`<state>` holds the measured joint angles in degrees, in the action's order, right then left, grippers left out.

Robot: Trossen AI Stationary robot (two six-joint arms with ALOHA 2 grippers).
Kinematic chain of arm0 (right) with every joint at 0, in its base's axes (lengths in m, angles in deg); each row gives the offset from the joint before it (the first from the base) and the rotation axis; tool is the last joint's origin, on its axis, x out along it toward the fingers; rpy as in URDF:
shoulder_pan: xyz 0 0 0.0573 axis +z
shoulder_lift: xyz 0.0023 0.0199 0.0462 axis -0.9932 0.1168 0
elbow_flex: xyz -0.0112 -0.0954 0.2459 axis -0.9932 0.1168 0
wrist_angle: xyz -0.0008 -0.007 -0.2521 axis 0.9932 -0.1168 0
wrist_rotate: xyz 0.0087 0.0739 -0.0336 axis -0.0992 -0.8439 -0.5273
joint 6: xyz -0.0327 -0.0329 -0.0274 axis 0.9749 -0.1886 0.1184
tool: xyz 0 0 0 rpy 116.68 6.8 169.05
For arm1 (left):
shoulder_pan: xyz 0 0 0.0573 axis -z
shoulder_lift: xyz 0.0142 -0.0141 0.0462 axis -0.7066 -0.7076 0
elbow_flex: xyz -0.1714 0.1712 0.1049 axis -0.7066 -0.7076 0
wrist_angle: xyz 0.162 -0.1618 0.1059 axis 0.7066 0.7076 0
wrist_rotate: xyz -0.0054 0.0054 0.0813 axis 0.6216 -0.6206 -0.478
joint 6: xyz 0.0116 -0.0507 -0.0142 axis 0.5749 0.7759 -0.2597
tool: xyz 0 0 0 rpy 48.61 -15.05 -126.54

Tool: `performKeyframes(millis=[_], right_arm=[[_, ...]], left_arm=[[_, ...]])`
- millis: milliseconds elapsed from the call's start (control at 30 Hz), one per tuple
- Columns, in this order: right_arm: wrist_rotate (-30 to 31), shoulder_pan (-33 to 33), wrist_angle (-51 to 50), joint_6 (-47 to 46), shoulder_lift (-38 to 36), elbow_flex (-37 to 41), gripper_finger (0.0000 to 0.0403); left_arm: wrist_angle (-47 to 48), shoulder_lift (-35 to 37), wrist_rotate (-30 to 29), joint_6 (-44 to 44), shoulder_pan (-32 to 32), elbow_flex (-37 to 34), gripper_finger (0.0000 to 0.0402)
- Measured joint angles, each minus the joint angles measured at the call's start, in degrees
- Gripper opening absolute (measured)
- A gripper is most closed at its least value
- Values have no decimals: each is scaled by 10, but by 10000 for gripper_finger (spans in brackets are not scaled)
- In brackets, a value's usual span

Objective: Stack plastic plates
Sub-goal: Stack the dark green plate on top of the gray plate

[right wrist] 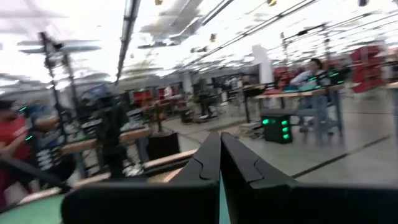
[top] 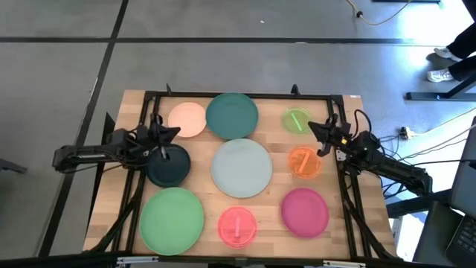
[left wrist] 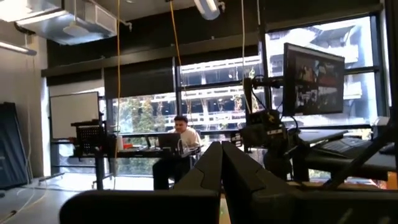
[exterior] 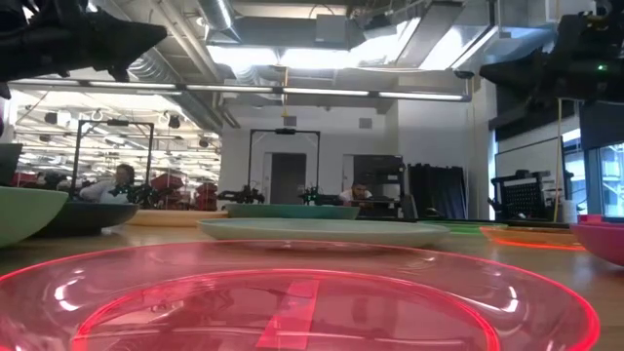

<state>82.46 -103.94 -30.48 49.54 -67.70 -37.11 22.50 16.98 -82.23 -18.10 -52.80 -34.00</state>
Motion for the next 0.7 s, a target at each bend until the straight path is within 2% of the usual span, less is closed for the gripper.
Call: performKeyframes(millis=[200,400,600,700], right_arm=[[-28,0,-1,-9,0,-1,2],[-22,0,39,61,0,-1,2],[-10,0,56,84,0,-2,2],[-5,0,77,87,0,-2,2]], left_arm=[[-26,-88,5,13,11,6,0],[-37,-167,-16,13,20,31,0],[-155,-252,-8,13,20,36,0],[-181,-300,-4,5,20,37,0]])
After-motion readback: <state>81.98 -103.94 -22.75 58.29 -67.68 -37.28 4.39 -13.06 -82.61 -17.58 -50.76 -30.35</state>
